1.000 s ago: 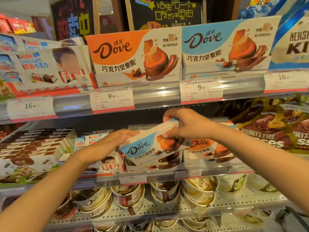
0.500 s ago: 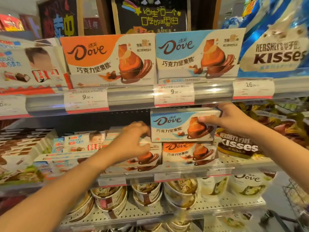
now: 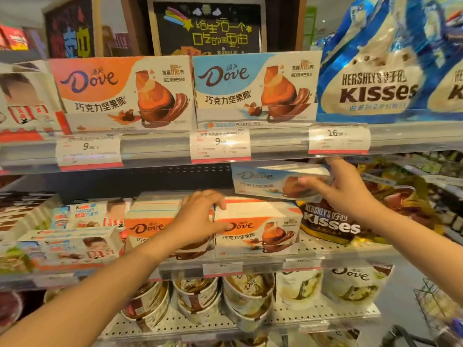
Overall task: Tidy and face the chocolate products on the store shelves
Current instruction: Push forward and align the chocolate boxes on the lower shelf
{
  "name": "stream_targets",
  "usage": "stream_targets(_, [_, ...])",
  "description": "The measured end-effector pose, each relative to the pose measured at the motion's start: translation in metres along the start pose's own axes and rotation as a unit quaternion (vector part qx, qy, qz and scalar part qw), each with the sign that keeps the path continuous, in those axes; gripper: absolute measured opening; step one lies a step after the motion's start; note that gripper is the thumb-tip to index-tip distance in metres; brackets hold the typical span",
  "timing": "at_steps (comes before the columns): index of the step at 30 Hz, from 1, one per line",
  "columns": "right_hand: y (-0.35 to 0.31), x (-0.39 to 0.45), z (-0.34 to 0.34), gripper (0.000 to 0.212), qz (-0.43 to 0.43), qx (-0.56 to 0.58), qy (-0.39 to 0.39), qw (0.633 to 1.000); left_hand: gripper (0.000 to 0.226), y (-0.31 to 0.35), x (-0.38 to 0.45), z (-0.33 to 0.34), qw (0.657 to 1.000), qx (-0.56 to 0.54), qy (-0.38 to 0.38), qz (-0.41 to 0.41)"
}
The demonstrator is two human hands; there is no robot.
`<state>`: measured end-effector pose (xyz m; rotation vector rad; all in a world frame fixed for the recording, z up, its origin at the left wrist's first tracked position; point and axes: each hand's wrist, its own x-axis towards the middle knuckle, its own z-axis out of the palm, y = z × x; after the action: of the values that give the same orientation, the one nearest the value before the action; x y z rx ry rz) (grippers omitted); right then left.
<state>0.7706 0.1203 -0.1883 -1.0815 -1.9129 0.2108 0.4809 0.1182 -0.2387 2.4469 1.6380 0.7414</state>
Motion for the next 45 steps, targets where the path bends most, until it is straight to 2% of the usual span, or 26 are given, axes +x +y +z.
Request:
stream_targets(2, [0.001, 0.003, -0.001, 0.044, 0.011, 0.031, -0.009, 0.999, 0.03, 0.0, 0.0, -0.002, 1.0, 0.015, -0.015, 0.006])
stream_targets(6, [0.001, 0.003, -0.002, 0.04, 0.006, 0.066, -0.002, 0.998, 0.036, 0.0, -0.001, 0.001, 0.994, 0.088, -0.057, 0.033])
stream_targets(7, [0.001, 0.003, -0.002, 0.038, 0.008, 0.078, -0.004, 0.997, 0.032, 0.0, -0.001, 0.001, 0.996, 0.066, -0.05, 0.044])
stream_targets(11, [0.002, 0.006, -0.004, 0.035, 0.03, 0.131, -0.025, 0.991, 0.022, 0.006, -0.01, -0.008, 0.986, -0.136, -0.012, 0.092])
stream_targets(14, [0.003, 0.01, -0.007, 0.033, 0.047, 0.177, -0.035, 0.982, 0.026, 0.01, -0.021, -0.027, 0.979, -0.176, 0.025, 0.098])
stream_targets(19, [0.002, 0.015, 0.004, 0.025, 0.013, 0.076, -0.132, 0.988, 0.015, 0.01, -0.045, -0.073, 0.98, -0.154, 0.084, 0.097])
stream_targets(21, [0.003, 0.012, 0.02, 0.024, -0.012, 0.06, -0.154, 0.986, 0.016, 0.001, -0.056, -0.088, 0.984, -0.134, 0.082, 0.089])
stream_targets(25, [0.01, 0.0, 0.045, 0.024, 0.001, 0.109, -0.134, 0.985, 0.024, -0.029, -0.084, -0.102, 0.992, -0.093, 0.059, 0.057])
stream_targets(28, [0.02, -0.01, 0.052, 0.024, -0.018, 0.106, -0.12, 0.987, 0.027, -0.048, -0.1, -0.103, 0.995, -0.068, 0.059, 0.03])
stream_targets(31, [0.027, -0.02, 0.058, 0.045, -0.035, 0.107, -0.134, 0.985, 0.025, -0.063, -0.106, -0.102, 0.996, -0.052, 0.073, 0.011])
stream_targets(33, [0.031, -0.023, 0.062, 0.051, -0.055, 0.079, -0.136, 0.986, 0.015, -0.07, -0.106, -0.1, 0.995, -0.052, 0.081, -0.004])
stream_targets(35, [0.037, -0.022, 0.063, 0.049, -0.101, 0.027, -0.136, 0.985, 0.013, -0.074, -0.104, -0.098, 0.996, -0.043, 0.08, -0.02])
stream_targets(38, [0.037, -0.019, 0.06, 0.039, -0.155, -0.098, -0.154, 0.971, 0.012, -0.082, -0.1, -0.099, 0.998, -0.031, 0.055, -0.027])
stream_targets(41, [0.027, -0.01, 0.06, 0.046, -0.173, -0.205, -0.155, 0.951, 0.014, -0.092, -0.099, -0.103, 0.999, -0.031, 0.016, -0.002])
stream_targets(44, [0.006, -0.001, 0.074, 0.053, -0.169, -0.18, -0.177, 0.953, 0.031, -0.098, -0.1, -0.104, 0.999, -0.046, -0.011, 0.018])
stream_targets(45, [-0.002, 0.003, 0.081, 0.052, -0.165, -0.153, -0.185, 0.957, 0.03, -0.099, -0.1, -0.104, 0.999, -0.043, -0.008, 0.024])
